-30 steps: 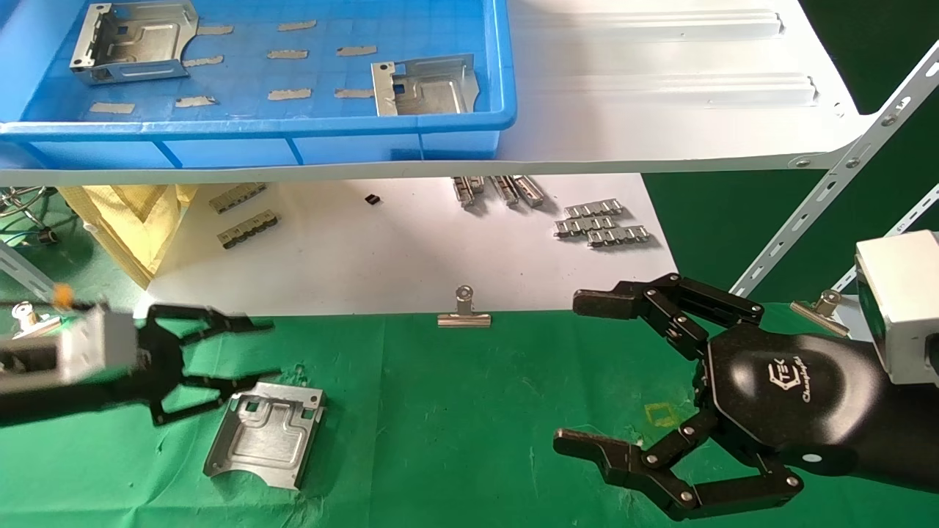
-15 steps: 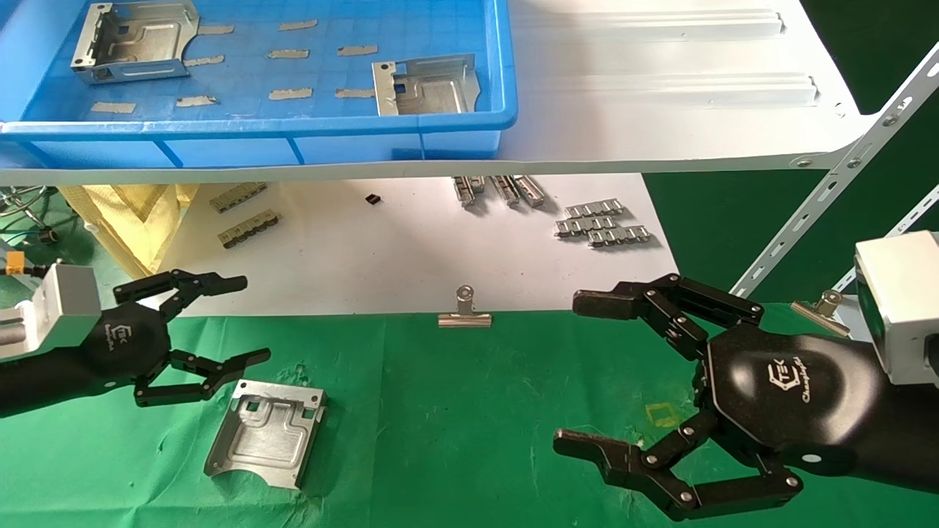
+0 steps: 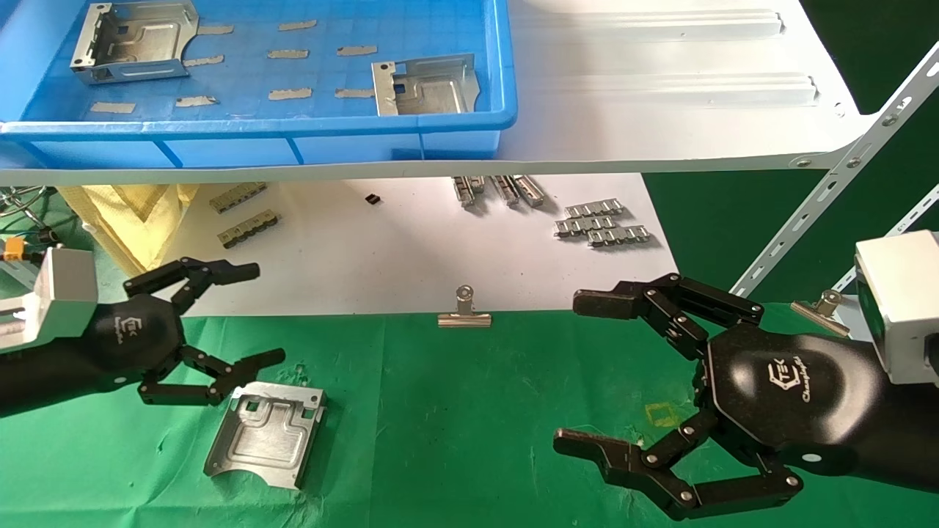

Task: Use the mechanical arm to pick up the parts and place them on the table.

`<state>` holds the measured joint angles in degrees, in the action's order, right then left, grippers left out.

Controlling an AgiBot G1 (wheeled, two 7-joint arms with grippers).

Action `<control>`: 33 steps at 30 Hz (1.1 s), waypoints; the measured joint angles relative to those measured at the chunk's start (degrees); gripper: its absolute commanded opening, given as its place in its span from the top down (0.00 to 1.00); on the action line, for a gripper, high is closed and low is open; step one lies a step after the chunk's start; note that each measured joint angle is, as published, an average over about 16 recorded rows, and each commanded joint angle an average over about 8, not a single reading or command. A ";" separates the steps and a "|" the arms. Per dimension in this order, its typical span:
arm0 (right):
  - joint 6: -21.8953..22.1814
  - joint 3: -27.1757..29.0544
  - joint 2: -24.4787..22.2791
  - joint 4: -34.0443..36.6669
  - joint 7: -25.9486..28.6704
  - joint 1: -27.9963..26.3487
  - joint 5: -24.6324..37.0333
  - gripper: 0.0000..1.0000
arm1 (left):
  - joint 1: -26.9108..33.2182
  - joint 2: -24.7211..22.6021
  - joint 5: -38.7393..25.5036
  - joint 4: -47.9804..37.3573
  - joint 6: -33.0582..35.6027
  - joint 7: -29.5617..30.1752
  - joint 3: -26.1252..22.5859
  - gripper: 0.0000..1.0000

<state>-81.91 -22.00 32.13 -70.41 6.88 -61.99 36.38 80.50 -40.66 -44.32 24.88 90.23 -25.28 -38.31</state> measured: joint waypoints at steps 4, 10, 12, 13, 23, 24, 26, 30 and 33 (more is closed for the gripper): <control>0.00 0.00 0.00 0.00 0.00 0.00 0.00 0.00 | -1.57 0.47 0.20 4.03 -0.37 2.98 1.84 0.00; 0.00 0.00 0.00 0.00 0.00 0.00 0.00 0.00 | -3.90 1.16 0.51 10.02 -0.93 7.41 4.58 0.00; 0.00 0.00 0.00 0.00 0.00 0.00 0.00 0.00 | -4.68 1.39 0.61 12.02 -1.12 8.90 5.50 0.00; 0.00 0.00 0.00 0.00 0.00 0.00 0.00 0.00 | -5.06 1.51 0.66 13.01 -1.21 9.63 5.96 0.00; 0.00 0.00 0.00 0.00 0.00 0.00 0.00 0.00 | -8.96 2.67 1.16 23.03 -2.14 17.04 10.54 0.00; 0.00 0.00 0.00 0.00 0.00 0.00 0.00 0.00 | -9.34 2.78 1.21 24.02 -2.24 17.77 10.99 0.00; 0.00 0.00 0.00 0.00 0.00 0.00 0.00 0.00 | -10.13 3.02 1.32 26.04 -2.43 19.27 11.92 0.00; 0.00 0.00 0.00 0.00 0.00 0.00 0.00 0.00 | -11.68 3.48 1.52 30.03 -2.80 22.22 13.75 0.00; 0.00 0.00 0.00 0.00 0.00 0.00 0.00 0.00 | -12.84 3.83 1.67 33.00 -3.07 24.42 15.11 0.00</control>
<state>-81.91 -22.00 32.13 -70.41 6.88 -61.99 36.38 67.67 -36.84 -42.65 57.89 87.16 -0.86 -23.20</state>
